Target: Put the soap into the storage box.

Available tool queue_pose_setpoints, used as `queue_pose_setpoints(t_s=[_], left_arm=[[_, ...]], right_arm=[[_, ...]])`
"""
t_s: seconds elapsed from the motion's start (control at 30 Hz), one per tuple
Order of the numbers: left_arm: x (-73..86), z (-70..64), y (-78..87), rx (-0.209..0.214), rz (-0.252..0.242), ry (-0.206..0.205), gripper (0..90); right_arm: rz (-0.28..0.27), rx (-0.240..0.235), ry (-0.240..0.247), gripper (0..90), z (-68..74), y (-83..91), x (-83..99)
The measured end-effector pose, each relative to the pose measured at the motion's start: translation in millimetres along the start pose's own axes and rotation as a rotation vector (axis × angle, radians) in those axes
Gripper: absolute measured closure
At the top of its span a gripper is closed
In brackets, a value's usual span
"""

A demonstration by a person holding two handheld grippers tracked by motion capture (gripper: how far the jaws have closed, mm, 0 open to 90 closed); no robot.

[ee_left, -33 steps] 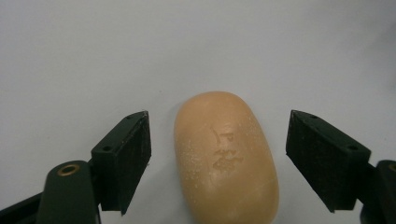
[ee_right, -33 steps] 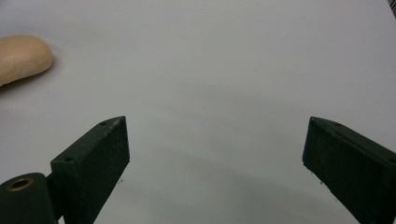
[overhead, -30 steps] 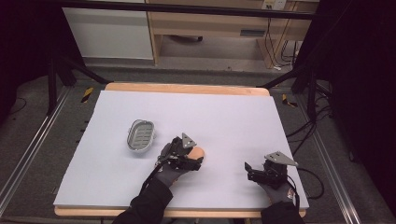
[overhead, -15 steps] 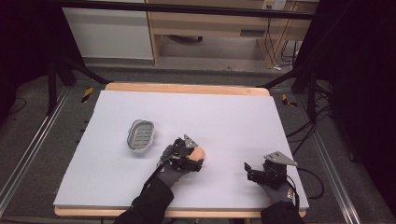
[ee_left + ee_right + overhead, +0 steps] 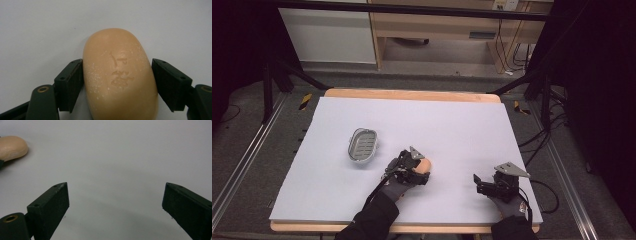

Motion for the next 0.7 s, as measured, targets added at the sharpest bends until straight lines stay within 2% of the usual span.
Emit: queue_pose_setpoints(t_s=[0.47,0.7], left_arm=[[-0.6,-1.8,-1.7,-0.026,0.006,0.001,27.1],[-0.9,-0.4,-0.8,-0.030,0.013,0.001,30.2]], right_arm=[[0.003,0.002,-0.002,7.3,0.4,-0.2,0.1],[0.007,0.001,-0.005,7.3,0.5,-0.6,0.5]])
Point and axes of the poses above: each handheld gripper's, and its own axes: y roughly backward along the jaws, x roughly out of its underside, z roughly to its left, the point moved 6 cm from there along -y, roughly forward along the jaws, and after that the axes turned 5 degrees about -x, right-handed, at the moved point
